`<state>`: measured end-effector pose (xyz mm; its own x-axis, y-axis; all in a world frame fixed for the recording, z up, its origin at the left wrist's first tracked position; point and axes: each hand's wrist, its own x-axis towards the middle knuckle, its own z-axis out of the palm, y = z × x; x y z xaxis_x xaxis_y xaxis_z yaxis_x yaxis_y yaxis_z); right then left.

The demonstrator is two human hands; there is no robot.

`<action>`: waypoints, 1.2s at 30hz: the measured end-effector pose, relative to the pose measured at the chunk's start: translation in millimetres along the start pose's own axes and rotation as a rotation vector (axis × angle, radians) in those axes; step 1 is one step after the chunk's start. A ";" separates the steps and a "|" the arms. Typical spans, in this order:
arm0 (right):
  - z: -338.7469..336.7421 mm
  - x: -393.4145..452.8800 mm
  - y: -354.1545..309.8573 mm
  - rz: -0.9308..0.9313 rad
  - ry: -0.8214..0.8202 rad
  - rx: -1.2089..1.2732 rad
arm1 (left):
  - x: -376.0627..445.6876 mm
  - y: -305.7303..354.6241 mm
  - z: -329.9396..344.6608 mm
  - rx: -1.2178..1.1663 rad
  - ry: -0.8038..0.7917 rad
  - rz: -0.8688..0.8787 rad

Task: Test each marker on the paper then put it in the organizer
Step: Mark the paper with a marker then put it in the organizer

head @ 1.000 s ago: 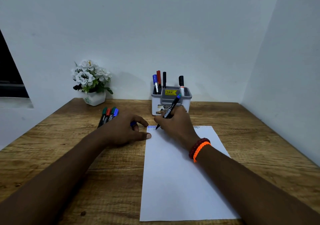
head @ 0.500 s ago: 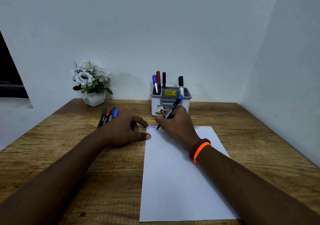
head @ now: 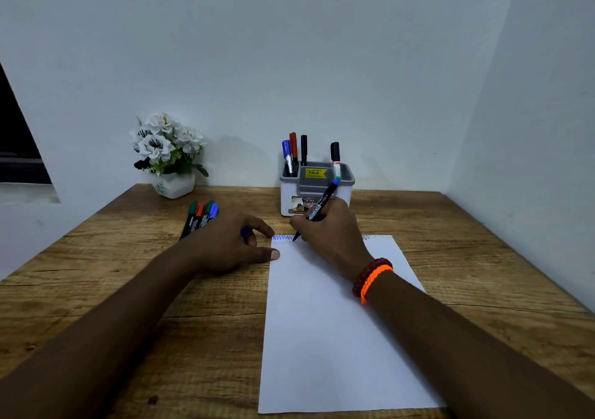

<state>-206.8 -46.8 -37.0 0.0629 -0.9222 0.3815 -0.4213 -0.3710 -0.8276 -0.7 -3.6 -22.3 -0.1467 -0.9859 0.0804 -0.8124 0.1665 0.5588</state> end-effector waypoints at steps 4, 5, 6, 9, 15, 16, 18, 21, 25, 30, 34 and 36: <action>-1.0 -0.1 0.3 -0.005 -0.006 -0.010 | -0.3 1.0 0.1 0.004 -0.004 -0.006; -1.2 0.0 0.3 -0.006 -0.009 -0.012 | -0.3 1.1 0.0 0.005 -0.005 -0.008; -1.3 0.1 0.4 -0.007 -0.012 -0.010 | -0.2 1.2 -0.1 0.005 -0.006 -0.009; -1.5 0.5 0.8 -0.006 -0.009 0.003 | -0.6 2.2 -0.4 0.008 -0.003 -0.010; -2.5 0.0 -0.5 -0.005 -0.004 0.007 | -1.4 2.1 -0.5 0.007 0.004 0.001; -2.7 -0.1 -0.6 -0.005 -0.003 0.009 | -1.2 2.0 -0.6 0.005 0.003 0.000; -2.9 0.1 -0.5 -0.004 0.000 0.010 | -0.9 2.2 -0.8 0.005 0.001 0.002; -3.1 0.0 0.1 -0.005 -0.004 0.019 | -1.6 2.3 -1.0 0.004 0.001 0.007; -3.3 1.0 0.3 0.007 -0.009 0.034 | -1.8 2.4 -1.2 0.009 -0.001 -0.005; -2.7 2.9 2.5 0.021 -0.012 0.039 | -1.5 2.6 -0.6 0.012 0.004 -0.015; -4.5 2.6 3.1 0.022 -0.011 0.019 | -1.0 3.4 -0.8 0.015 -0.004 -0.013; -5.8 1.8 2.9 0.014 -0.007 0.007 | -1.1 4.0 -0.8 0.019 0.001 -0.015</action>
<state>-213.1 -48.9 -36.4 0.0632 -0.9282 0.3666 -0.4155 -0.3584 -0.8360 -3.4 -1.9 -19.5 -0.1339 -0.9883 0.0728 -0.8251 0.1519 0.5442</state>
